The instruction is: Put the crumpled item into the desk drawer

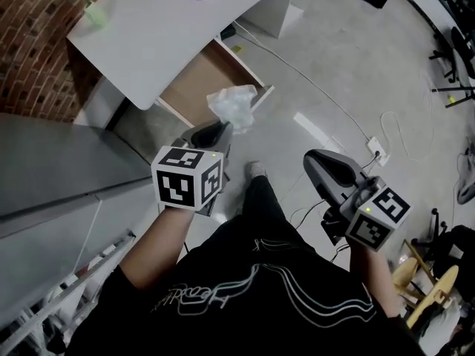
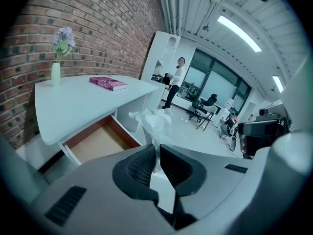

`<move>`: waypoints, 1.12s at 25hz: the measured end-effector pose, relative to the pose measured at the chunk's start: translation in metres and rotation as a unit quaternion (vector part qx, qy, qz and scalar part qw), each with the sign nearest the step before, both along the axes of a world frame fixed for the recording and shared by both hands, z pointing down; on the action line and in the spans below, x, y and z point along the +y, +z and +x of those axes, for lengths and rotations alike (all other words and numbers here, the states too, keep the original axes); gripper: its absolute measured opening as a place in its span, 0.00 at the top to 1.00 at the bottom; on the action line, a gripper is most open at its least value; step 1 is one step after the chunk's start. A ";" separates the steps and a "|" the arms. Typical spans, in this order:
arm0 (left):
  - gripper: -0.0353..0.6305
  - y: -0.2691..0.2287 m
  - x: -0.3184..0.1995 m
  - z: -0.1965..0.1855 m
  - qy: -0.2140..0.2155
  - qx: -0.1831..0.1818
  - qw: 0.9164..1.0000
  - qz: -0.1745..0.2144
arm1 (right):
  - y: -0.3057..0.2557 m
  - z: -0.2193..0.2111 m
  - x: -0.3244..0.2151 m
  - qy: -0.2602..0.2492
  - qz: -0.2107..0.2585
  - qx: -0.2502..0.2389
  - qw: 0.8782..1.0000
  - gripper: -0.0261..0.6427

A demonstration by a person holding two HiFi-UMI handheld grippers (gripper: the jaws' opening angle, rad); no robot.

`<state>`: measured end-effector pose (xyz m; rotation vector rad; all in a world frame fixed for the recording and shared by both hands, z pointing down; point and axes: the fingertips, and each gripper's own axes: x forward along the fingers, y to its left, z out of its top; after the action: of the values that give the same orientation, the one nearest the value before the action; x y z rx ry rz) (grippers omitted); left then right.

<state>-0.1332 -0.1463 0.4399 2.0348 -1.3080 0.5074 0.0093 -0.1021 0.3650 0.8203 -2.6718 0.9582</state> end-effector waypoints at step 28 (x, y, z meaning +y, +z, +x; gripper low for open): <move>0.88 0.234 -0.173 -0.037 -0.081 -0.077 0.980 -0.166 | 0.135 -0.001 -0.190 -0.054 -0.122 -0.019 0.991 0.89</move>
<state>-0.1702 -0.3197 0.6740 1.6267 -1.3622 0.7640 0.0082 -0.2918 0.4996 0.6040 -2.5320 1.2508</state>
